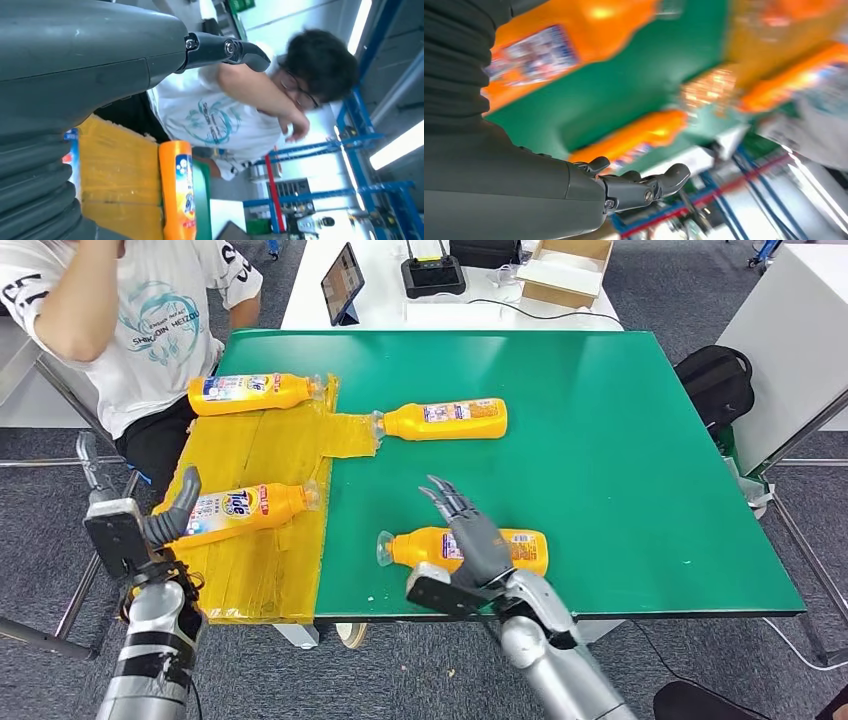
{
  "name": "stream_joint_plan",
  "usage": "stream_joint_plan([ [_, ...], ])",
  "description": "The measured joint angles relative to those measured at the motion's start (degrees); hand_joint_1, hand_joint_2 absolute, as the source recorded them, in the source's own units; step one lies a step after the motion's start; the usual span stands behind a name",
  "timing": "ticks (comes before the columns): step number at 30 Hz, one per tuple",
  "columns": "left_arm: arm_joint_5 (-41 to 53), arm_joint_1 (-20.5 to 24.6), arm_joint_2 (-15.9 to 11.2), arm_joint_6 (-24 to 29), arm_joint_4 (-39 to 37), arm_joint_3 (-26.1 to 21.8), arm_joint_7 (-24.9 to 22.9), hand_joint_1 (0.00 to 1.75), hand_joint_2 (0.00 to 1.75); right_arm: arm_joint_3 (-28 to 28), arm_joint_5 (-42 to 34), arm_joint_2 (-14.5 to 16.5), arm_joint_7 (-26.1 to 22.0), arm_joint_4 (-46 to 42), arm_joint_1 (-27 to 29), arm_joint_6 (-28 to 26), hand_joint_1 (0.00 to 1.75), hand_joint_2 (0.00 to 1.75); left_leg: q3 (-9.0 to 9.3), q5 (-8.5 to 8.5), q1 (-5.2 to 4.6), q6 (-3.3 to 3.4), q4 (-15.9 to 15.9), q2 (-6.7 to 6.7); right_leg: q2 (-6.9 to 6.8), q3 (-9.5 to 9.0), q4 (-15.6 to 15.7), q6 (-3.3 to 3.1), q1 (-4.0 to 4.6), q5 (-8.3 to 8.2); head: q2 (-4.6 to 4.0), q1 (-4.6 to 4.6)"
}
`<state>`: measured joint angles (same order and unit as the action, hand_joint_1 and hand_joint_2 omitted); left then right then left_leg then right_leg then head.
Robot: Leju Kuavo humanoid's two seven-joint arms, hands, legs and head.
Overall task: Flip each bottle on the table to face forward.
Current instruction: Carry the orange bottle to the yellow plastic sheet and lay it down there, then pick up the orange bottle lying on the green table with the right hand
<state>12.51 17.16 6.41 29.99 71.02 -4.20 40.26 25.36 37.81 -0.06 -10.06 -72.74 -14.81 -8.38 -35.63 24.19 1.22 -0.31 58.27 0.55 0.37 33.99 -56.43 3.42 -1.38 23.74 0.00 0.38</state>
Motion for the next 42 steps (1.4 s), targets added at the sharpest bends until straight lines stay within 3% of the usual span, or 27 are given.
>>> stream_joint_plan([
  [5,0.34,-2.93,0.04,-1.13,2.19,1.79,0.0,0.0,1.75,-0.61,-0.33,-4.19,3.02,0.1,-0.4,3.22,0.0,1.75,0.0,0.01,0.0,0.0,0.0,-0.02,0.02,0.02,0.0,0.0,0.0,0.0,0.0,0.01],
  [10,1.24,-3.8,0.31,-3.11,2.24,2.72,-0.02,0.0,1.75,-0.71,-0.34,-5.84,4.23,1.32,-0.47,5.4,0.0,1.75,-0.01,0.01,0.01,0.0,0.0,-0.02,0.01,0.03,0.0,0.0,0.01,0.0,0.0,0.02],
  [26,2.86,-3.8,1.91,-5.19,-1.08,4.13,-0.04,0.0,1.75,-0.68,-0.41,-6.94,5.36,7.37,-1.29,7.11,0.0,1.75,-0.02,0.01,0.01,0.0,0.0,-0.03,0.01,0.03,0.0,0.0,0.01,0.0,0.0,0.0],
  [42,2.98,-2.82,3.53,-7.13,-6.42,4.18,-0.06,0.0,1.75,-0.27,2.42,-6.86,11.09,19.97,-10.62,8.0,0.0,1.75,0.07,-0.03,0.0,0.04,0.01,-0.02,0.01,-0.08,0.01,0.05,0.0,-0.05,0.0,0.0],
])
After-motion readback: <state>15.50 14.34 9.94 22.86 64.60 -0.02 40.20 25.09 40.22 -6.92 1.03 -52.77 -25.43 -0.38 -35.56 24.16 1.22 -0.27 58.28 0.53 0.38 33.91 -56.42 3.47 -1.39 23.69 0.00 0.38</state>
